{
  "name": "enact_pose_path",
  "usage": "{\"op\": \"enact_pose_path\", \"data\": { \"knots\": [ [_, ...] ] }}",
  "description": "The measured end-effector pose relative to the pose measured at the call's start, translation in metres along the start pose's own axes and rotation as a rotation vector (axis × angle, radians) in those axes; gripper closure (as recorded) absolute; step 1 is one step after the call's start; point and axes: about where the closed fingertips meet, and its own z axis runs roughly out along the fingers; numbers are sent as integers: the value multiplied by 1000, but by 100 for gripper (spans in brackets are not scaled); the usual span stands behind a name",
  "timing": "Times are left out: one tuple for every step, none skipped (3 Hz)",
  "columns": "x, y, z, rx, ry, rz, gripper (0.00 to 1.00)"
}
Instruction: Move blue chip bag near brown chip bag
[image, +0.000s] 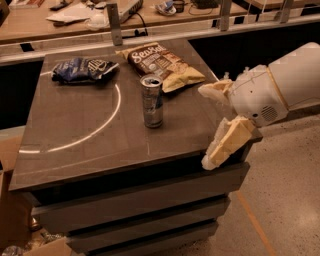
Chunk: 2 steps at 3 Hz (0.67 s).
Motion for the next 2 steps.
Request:
{"op": "enact_pose_path", "data": {
  "knots": [
    [-5, 1, 9, -29, -40, -25, 0],
    [-5, 1, 8, -25, -34, -23, 0]
  ]
}}
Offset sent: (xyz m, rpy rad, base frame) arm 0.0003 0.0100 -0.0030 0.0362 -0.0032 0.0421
